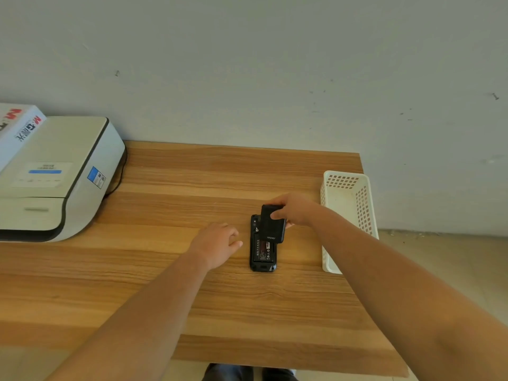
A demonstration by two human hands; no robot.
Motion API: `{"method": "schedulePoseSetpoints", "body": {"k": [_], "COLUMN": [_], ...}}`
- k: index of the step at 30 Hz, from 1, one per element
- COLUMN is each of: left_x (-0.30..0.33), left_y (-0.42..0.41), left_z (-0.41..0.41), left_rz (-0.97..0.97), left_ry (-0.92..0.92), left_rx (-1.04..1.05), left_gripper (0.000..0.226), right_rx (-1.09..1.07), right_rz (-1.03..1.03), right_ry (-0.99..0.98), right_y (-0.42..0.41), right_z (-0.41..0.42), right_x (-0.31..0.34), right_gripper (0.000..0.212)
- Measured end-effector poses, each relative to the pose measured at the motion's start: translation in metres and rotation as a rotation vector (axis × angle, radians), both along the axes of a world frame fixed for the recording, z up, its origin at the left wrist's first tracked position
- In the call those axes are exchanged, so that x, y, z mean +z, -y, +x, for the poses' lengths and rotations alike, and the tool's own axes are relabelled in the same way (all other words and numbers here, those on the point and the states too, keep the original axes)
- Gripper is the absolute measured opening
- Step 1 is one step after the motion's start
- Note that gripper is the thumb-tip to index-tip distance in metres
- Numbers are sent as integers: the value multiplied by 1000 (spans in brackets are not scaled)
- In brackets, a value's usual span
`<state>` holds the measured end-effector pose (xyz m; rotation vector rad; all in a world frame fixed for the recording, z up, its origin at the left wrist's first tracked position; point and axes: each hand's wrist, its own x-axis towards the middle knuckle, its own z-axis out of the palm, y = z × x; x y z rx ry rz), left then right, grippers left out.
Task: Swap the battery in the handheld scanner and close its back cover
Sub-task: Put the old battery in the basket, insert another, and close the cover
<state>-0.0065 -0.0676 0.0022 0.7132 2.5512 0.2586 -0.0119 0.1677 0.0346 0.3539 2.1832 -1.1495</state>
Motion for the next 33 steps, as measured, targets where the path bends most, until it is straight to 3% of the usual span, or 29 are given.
{"method": "schedulePoseSetpoints", "body": {"k": [16,33], "left_x": [-16,-16], "left_y": [7,3], "left_z": [-5,-9], "left_rz": [-43,-59], "left_ry": [60,89], "left_rx": [25,-1], "left_gripper": [38,37], "right_rx": [218,207], "right_rz": [225,199], "right_ry": [19,5], "right_y": [31,30], "right_z": [6,12], "right_x": [-39,-47], "right_gripper": [46,45]}}
